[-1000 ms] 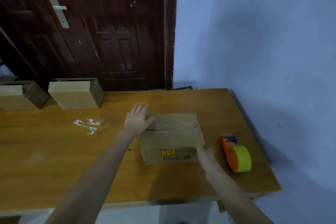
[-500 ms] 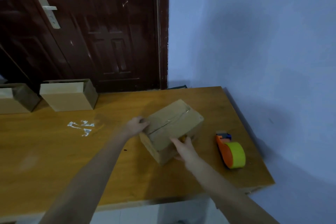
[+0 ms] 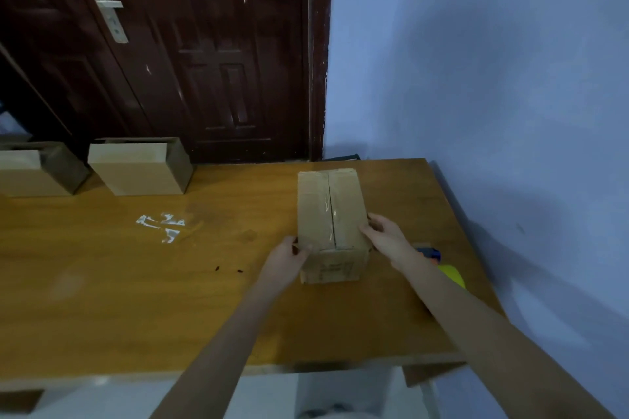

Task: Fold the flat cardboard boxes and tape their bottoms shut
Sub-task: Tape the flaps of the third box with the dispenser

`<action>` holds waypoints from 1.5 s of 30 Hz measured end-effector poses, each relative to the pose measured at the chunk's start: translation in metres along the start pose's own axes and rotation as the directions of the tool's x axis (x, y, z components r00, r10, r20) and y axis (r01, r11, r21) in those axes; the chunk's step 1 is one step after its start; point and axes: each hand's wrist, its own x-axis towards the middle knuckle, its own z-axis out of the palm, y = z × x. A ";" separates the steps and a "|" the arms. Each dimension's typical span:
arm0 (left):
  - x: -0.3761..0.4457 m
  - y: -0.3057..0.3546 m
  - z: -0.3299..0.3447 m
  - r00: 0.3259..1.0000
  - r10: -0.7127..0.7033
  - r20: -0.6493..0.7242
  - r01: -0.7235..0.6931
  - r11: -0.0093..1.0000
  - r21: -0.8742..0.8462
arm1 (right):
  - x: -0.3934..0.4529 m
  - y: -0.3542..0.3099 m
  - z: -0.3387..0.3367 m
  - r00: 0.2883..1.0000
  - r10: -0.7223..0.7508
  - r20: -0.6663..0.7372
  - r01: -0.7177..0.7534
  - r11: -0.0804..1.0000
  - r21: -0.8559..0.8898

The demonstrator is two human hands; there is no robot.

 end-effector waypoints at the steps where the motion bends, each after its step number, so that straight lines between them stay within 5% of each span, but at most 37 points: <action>1: 0.000 0.000 0.000 1.000 0.000 -0.001 0.000 1.000 -0.004 | 0.000 0.001 0.000 1.000 -0.010 -0.006 0.010 1.000 -0.017; 9: -0.002 0.001 0.002 1.000 0.009 -0.008 -0.009 0.998 -0.063 | -0.002 0.008 -0.004 0.983 -0.169 -0.070 0.142 0.947 -0.289; 15: -0.005 0.000 0.003 0.998 -0.031 -0.048 0.028 0.999 -0.044 | -0.034 0.042 -0.048 0.859 -0.387 -0.334 0.156 0.820 -0.551; 19: -0.011 0.008 0.009 0.933 0.207 -0.295 -0.158 0.971 0.181 | -0.060 0.090 -0.073 0.867 -0.225 -0.444 -0.048 0.850 -0.524; 25: -0.015 0.040 0.030 0.766 0.522 -0.376 -0.414 0.847 0.332 | -0.074 0.146 -0.068 0.918 0.078 -0.389 -0.215 0.922 -0.322; 34: -0.034 0.051 0.053 0.678 0.684 -0.271 -0.564 0.720 0.405 | -0.071 0.165 -0.056 0.870 0.051 -0.491 -0.064 0.998 -0.009; 40: -0.051 0.062 0.090 0.579 0.814 0.041 -0.758 0.519 0.396 | -0.076 0.143 -0.066 0.856 0.022 -0.516 -0.002 0.999 0.039; 45: -0.039 0.087 0.112 0.590 0.768 0.250 -0.768 0.437 0.468 | -0.088 0.109 -0.074 0.884 0.043 -0.465 0.043 0.984 0.172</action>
